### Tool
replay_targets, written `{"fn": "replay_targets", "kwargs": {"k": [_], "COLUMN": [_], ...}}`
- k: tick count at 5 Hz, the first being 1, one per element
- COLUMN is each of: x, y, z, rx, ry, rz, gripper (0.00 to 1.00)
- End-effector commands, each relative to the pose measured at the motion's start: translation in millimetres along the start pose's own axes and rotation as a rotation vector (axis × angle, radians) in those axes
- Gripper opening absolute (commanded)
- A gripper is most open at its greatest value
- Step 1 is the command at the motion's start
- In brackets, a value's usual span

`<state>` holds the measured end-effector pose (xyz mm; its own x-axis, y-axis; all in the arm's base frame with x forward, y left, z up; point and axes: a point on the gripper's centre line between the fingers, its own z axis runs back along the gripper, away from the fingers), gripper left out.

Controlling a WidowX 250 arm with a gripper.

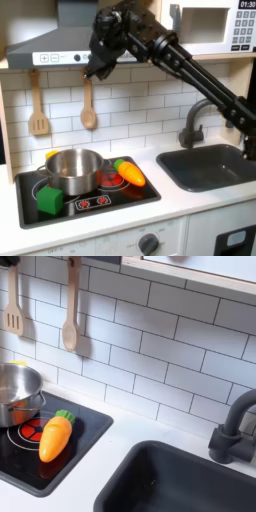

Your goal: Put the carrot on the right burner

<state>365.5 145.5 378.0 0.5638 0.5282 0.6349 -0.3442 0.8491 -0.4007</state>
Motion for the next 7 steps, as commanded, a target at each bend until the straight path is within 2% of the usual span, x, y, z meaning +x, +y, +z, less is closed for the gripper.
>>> {"fn": "replay_targets", "kwargs": {"k": [1,4,7], "x": [13,21,28], "y": [-1.8,-7.5,-6.1], "z": [0.2,5.6,-4.0], "rx": [-0.003,-0.018,-0.016], "ry": [-0.021,-0.022,-0.020], "rz": [0.026,0.047,0.062], "gripper": [0.00,0.00,0.00]}}
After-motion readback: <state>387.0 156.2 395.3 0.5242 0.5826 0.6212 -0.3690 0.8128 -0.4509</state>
